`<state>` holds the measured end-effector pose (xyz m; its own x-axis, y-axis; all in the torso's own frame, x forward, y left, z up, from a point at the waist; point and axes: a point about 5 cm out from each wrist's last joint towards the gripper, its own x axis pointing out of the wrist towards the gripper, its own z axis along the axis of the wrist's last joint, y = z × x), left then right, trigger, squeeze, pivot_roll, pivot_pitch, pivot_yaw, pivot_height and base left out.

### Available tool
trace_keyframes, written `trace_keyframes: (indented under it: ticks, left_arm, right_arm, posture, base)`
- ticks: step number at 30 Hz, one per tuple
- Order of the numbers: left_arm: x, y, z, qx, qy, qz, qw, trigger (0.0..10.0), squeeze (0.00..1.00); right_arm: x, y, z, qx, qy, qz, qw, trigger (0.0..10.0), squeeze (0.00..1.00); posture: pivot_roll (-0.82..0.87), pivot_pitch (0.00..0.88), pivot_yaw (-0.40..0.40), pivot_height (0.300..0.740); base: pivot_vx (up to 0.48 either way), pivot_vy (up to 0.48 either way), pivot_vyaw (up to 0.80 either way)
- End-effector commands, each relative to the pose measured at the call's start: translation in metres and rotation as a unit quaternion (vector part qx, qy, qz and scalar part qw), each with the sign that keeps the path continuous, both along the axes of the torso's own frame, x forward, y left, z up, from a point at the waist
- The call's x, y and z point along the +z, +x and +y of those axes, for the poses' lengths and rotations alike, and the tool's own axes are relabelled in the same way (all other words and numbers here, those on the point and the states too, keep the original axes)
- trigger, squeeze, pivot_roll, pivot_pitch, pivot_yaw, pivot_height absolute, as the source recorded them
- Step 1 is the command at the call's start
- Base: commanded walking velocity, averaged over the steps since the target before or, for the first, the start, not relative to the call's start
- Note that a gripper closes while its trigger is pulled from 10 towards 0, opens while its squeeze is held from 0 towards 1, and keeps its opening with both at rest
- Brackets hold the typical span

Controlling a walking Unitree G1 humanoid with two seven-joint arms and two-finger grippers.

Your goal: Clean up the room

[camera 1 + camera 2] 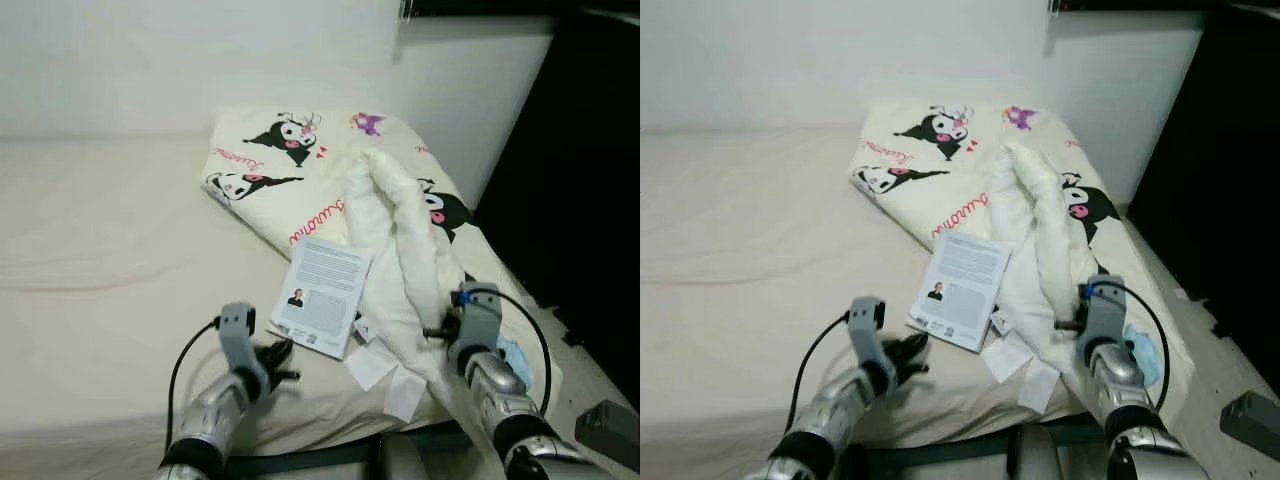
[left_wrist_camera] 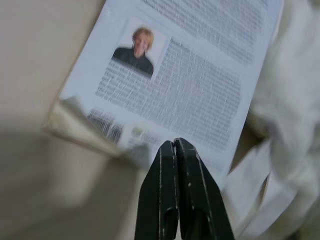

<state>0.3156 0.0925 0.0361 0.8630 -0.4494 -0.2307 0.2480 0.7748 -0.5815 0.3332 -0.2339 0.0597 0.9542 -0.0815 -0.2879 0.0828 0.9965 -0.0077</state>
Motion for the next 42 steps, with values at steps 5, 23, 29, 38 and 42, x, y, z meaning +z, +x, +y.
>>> trace_keyframes:
  ticks: [5,23,29,38,42]
  left_arm:
    - [-0.018,-0.005,0.003,0.079,-0.025,0.102,0.991,10.0,1.0]
    - [-0.029,-0.013,0.009,0.146,-0.151,0.183,0.96,10.0,1.0]
    - [-0.037,-0.022,-0.009,0.145,-0.162,0.22,0.951,10.0,1.0]
    - [-0.028,-0.028,-0.051,0.087,-0.274,0.212,0.934,10.0,0.0]
    - [-0.018,-0.023,-0.06,0.081,-0.314,0.19,0.927,10.0,0.0]
  right_arm:
    - [0.016,0.009,0.004,0.008,0.002,-0.035,0.999,10.0,0.0]
    - [0.02,0.009,0.004,-0.001,0.031,-0.053,0.998,10.0,0.0]
    - [0.029,0.01,0.006,0.009,0.029,-0.07,0.997,10.0,0.0]
    - [0.047,0.007,0.008,0.02,0.028,-0.105,0.994,10.0,0.0]
    - [0.051,0.003,0.01,0.023,0.032,-0.115,0.993,10.0,0.0]
  posture:
    - [-0.07,0.038,-0.029,0.446]
    - [-0.09,0.088,-0.033,0.376]
    - [-0.11,0.158,-0.039,0.361]
    - [-0.18,0.242,-0.038,0.342]
    - [-0.19,0.253,-0.043,0.342]
  base:
    - [0.0,0.0,0.0]
    - [0.0,0.0,0.0]
    - [0.0,0.0,0.0]
    - [0.0,0.0,0.0]
    - [0.0,0.0,0.0]
